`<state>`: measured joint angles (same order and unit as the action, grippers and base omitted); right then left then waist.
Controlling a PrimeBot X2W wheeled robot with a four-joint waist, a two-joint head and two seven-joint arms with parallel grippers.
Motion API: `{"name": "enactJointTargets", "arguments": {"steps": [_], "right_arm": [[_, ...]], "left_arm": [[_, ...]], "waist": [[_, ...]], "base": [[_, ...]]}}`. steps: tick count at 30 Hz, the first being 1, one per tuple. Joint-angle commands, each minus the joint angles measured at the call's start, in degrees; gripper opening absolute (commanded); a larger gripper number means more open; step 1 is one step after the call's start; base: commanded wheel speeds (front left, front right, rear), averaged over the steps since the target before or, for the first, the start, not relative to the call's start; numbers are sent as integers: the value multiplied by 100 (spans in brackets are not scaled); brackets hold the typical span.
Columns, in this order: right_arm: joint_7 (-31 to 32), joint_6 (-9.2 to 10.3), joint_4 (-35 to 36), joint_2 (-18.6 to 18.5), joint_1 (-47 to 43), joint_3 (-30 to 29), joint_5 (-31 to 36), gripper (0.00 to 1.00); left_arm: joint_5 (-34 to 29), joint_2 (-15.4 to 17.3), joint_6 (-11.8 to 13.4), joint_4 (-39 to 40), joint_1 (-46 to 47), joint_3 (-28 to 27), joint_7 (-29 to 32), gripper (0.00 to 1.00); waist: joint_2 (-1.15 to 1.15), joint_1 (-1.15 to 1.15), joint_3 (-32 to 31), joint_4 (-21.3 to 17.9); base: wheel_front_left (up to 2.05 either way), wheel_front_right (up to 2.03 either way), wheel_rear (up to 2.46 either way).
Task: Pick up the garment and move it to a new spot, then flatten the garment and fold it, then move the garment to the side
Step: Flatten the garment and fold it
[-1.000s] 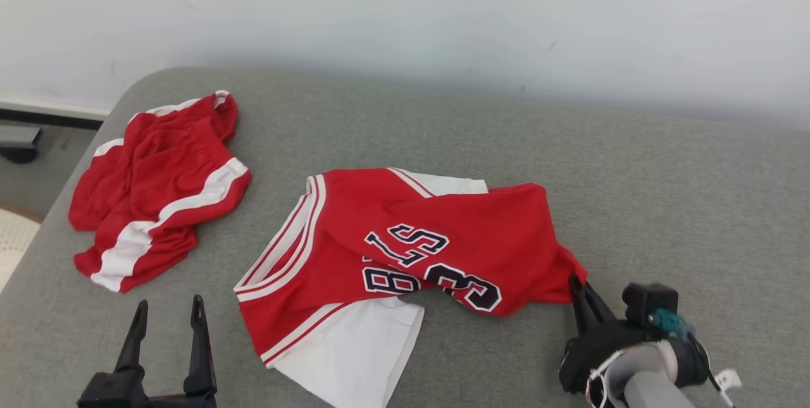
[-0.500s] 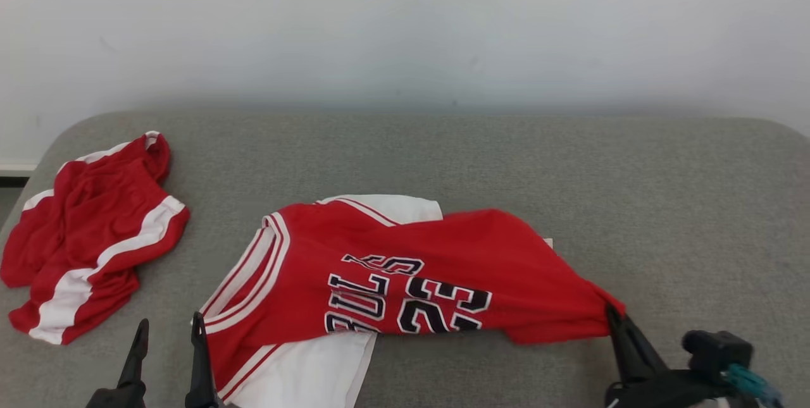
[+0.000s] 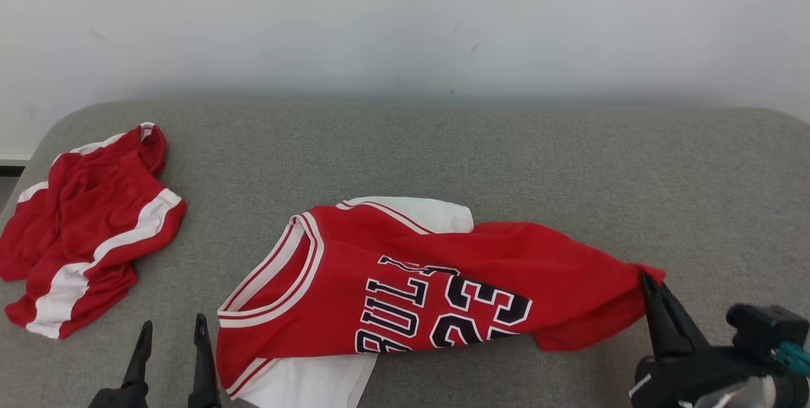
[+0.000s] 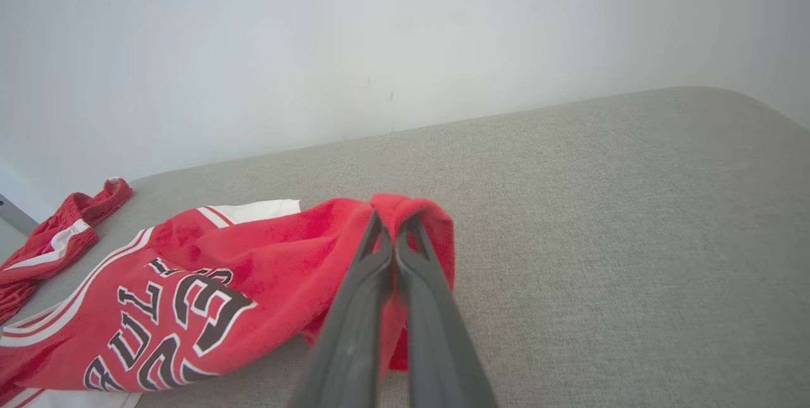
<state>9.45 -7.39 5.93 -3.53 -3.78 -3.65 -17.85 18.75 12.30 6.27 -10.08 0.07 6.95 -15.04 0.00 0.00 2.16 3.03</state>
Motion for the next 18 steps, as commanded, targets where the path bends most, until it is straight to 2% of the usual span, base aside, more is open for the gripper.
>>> {"name": "enactJointTargets", "arguments": {"steps": [1,6,7,18], "right_arm": [[-87,-20,-167,-56,345,94,107,0],[-392,-20,-1128,-308,1429,365,314,0],[-392,-20,-1128,-308,1429,365,314,0],[-1280,-20,-4361,-751,3783,589,445,0]], "left_arm": [[-1,-38,-10,-13,55,-17,-13,100],[-39,-70,-58,-61,169,23,-13,100],[-39,-70,-58,-61,169,23,-13,100],[-94,-196,-226,-331,443,110,-13,100]], "waist": [[0,0,47,48],[0,0,146,188],[0,0,146,188],[0,0,252,610]], "base": [[0,0,0],[0,0,0],[0,0,0],[0,0,0]]}}
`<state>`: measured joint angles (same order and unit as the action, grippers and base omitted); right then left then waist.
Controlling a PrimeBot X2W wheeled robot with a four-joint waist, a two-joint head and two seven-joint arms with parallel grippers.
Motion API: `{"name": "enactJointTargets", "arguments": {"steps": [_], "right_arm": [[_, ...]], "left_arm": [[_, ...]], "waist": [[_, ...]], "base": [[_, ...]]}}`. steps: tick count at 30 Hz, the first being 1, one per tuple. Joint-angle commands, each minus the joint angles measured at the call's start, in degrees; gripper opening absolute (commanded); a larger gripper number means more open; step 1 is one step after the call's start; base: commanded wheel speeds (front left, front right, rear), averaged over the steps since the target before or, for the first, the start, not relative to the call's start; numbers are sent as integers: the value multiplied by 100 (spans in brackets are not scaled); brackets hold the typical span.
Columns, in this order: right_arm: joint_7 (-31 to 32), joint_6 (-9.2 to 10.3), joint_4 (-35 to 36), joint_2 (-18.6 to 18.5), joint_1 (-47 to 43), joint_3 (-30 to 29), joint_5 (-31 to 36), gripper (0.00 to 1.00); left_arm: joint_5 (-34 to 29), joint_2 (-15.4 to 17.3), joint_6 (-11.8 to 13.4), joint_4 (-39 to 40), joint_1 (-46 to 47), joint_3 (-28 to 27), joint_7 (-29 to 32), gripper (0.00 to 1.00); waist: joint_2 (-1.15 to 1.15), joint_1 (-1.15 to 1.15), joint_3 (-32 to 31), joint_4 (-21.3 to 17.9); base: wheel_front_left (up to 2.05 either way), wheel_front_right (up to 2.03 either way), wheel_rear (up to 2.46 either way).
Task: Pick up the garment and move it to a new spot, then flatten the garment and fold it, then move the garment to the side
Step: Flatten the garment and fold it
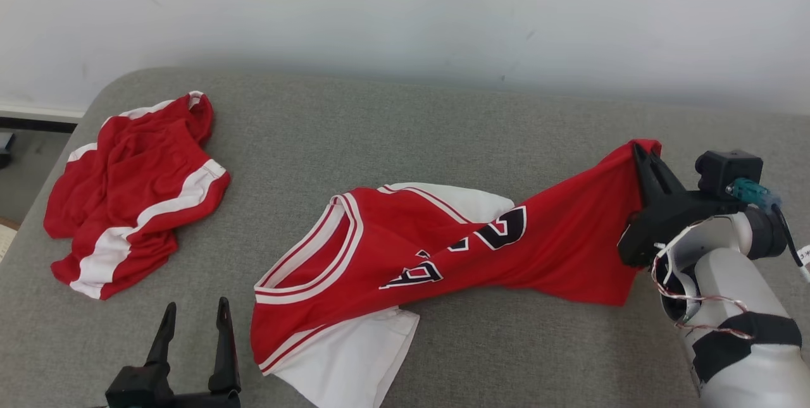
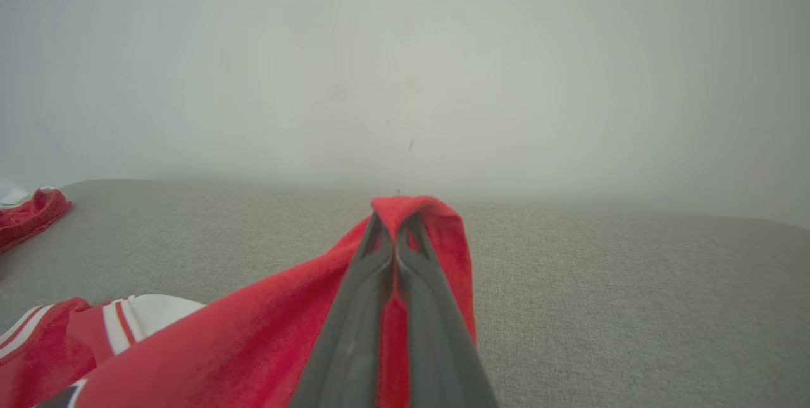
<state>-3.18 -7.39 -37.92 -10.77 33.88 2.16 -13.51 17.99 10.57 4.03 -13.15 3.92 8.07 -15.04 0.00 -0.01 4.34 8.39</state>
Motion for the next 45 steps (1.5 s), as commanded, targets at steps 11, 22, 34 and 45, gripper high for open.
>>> {"name": "enactJointTargets", "arguments": {"steps": [11,22,34,45], "right_arm": [[-987,-20,-2329,-150,1386,153,228,94],[-1200,-20,-1947,-259,1089,210,18,100],[-1203,-20,113,-339,-983,-61,-410,100],[-1118,-21,964,186,-2511,-134,-170,100]], "left_arm": [[-133,-165,-198,-262,337,77,-13,100],[-191,-239,-270,-377,150,-36,-13,100],[-244,-314,-268,-245,-72,-165,-13,100],[-354,-240,-264,-186,-130,-297,-13,100]], "waist": [[0,1,169,291],[0,1,-68,37],[0,1,-179,-174],[0,1,-149,-214]], "base": [[0,0,0],[0,0,0],[0,0,0],[0,0,0]]}}
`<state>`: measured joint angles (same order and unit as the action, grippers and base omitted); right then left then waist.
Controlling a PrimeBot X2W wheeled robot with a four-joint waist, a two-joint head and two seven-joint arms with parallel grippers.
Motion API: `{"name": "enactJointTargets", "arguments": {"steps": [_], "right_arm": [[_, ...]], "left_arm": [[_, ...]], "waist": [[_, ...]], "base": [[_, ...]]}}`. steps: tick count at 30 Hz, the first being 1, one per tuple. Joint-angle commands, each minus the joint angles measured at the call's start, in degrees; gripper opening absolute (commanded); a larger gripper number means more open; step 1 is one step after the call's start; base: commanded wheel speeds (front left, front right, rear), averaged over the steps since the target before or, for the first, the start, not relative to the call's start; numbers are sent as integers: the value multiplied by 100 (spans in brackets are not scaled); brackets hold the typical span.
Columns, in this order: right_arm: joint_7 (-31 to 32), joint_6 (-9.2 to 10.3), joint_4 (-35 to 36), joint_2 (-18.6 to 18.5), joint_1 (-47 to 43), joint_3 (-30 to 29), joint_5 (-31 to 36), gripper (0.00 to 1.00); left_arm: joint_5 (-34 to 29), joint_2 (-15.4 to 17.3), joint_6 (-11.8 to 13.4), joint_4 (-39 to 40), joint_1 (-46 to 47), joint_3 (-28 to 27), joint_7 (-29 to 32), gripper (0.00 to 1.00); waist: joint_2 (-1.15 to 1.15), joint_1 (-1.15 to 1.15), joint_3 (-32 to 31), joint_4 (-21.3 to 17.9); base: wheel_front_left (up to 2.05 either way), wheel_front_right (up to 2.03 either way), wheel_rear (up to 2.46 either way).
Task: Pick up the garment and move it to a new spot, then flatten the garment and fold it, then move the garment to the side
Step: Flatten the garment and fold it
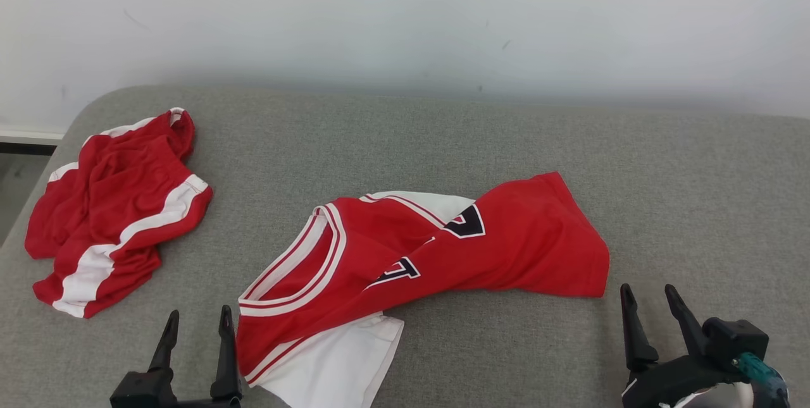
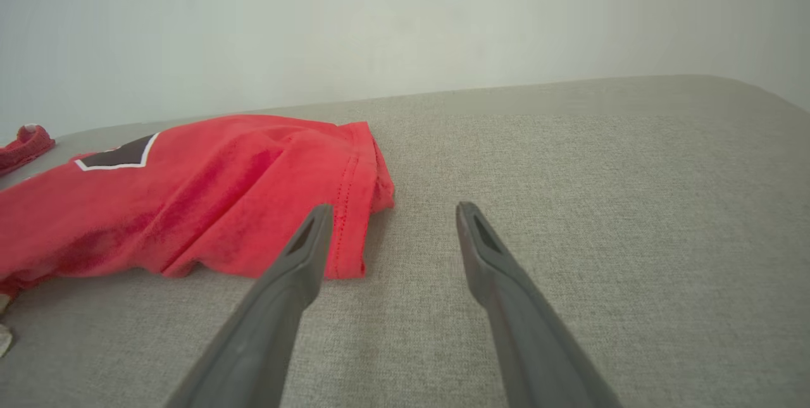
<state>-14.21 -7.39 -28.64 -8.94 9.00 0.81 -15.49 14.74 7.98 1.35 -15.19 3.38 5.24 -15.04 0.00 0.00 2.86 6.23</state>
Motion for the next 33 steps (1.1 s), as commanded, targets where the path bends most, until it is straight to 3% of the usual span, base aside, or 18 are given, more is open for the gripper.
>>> {"name": "enactJointTargets", "arguments": {"steps": [1,7,16,17,18,19,26,33], "right_arm": [[9,-21,38,39,-39,19,27,100],[314,-21,-245,-9,241,235,35,100],[474,-21,-1593,-144,949,343,159,100],[448,-21,-1733,-123,1033,359,122,92],[440,-21,-1878,-108,1110,386,85,32],[424,-21,-2023,-108,1186,433,78,0],[83,-21,-2379,-155,1403,646,-206,0],[-49,-20,-1442,-434,951,780,-473,0]], "left_arm": [[-31,19,16,26,-79,-11,-13,100],[-120,72,66,54,-89,-5,-13,100],[-193,211,107,25,-79,39,0,100],[-177,230,115,30,-86,24,0,100],[-162,245,121,32,-89,10,-1,100],[-153,252,119,29,-89,3,0,100],[-95,252,210,75,-150,-32,2,100],[-9,227,261,67,-330,-67,-1,100]], "waist": [[0,0,-9,8],[0,0,-24,111],[0,0,6,331],[0,0,12,339],[0,0,14,345],[0,0,14,351],[0,0,-51,310],[0,0,-185,91]], "base": [[0,0,0],[0,0,0],[0,0,0],[0,0,0],[0,0,0],[0,0,0],[0,0,0],[0,0,0]]}}
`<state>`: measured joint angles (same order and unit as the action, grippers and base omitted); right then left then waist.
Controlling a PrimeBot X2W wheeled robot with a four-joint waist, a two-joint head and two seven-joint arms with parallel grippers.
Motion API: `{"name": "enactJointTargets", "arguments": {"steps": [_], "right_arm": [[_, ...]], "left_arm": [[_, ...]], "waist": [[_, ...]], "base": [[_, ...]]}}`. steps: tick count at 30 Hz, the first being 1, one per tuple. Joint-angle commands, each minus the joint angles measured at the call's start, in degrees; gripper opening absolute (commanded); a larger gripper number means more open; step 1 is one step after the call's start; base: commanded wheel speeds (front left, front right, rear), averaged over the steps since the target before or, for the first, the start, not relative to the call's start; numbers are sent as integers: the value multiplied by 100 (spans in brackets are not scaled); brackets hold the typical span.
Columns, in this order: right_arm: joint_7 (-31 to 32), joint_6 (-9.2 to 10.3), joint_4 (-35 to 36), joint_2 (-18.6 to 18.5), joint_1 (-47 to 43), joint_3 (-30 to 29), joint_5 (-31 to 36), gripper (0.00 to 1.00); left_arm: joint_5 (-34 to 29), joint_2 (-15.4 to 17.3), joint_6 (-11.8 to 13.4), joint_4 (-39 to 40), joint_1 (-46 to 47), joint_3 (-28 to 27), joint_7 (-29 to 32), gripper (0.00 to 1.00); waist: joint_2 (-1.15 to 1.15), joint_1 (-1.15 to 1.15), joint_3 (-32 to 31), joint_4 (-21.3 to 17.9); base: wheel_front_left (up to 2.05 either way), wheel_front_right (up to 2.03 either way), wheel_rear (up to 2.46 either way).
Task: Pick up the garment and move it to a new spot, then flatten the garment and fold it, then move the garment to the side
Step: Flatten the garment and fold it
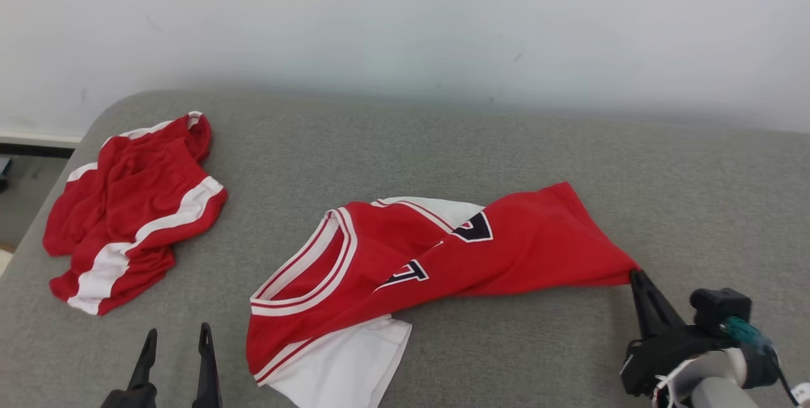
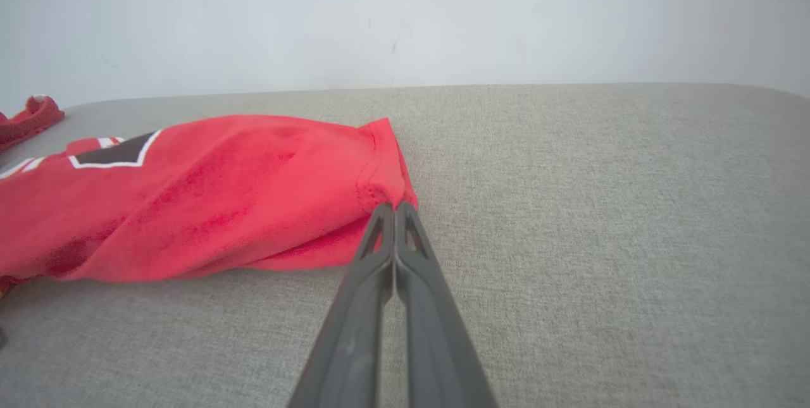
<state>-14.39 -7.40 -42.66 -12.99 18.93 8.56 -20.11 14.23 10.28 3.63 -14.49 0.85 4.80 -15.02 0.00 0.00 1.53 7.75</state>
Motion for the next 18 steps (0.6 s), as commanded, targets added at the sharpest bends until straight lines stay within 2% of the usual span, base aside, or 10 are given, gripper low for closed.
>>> {"name": "enactJointTargets", "arguments": {"steps": [1,6,10,14,18], "right_arm": [[-17,-19,210,-92,-162,-37,-63,0],[598,-19,1745,-319,-911,-321,-263,0],[1386,-19,3170,-384,-1607,-719,-209,0],[2208,-19,4508,-155,-2183,-1099,-83,0],[2754,-19,5317,69,-2450,-1297,-15,0]], "left_arm": [[51,-14,32,-5,-108,-15,-3,100],[74,-34,33,-8,-160,1,-5,100],[55,-46,90,53,-227,27,-4,100],[80,-25,97,90,-201,42,10,100],[105,-32,83,64,-193,76,7,100]], "waist": [[0,0,-66,-93],[0,0,-132,-268],[0,0,-161,-355],[0,0,-164,-390],[0,0,-163,-378]], "base": [[0,0,0],[0,0,0],[0,0,0],[0,0,0],[0,0,0]]}}
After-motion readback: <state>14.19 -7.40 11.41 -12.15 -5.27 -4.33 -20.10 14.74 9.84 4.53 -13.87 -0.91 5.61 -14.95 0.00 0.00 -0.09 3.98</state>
